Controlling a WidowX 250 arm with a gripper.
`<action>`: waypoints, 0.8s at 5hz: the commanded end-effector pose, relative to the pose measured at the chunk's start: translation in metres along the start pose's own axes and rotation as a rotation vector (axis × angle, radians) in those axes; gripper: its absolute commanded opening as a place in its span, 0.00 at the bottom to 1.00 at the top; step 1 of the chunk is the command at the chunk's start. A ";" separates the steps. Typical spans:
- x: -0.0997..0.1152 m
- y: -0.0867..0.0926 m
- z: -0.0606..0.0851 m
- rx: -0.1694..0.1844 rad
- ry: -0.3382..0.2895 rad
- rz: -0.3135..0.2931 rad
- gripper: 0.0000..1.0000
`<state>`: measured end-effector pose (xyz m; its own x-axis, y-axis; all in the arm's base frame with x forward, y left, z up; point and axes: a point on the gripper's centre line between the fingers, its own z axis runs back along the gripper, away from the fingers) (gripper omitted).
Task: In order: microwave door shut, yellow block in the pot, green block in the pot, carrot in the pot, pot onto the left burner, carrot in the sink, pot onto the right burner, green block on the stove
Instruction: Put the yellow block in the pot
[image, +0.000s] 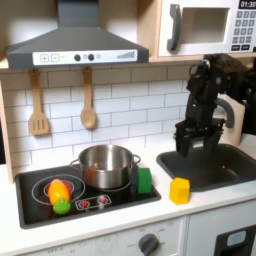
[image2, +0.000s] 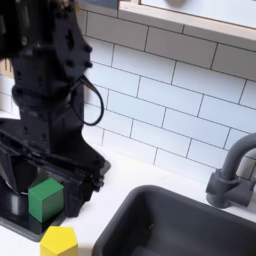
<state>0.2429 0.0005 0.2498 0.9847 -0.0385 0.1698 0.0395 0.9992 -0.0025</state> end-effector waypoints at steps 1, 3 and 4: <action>0.004 -0.001 -0.015 -0.006 0.011 0.002 1.00; 0.006 0.000 -0.028 -0.002 0.029 0.012 1.00; 0.009 -0.001 -0.032 0.001 0.034 0.012 1.00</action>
<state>0.2574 0.0003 0.2192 0.9907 -0.0206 0.1348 0.0217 0.9997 -0.0068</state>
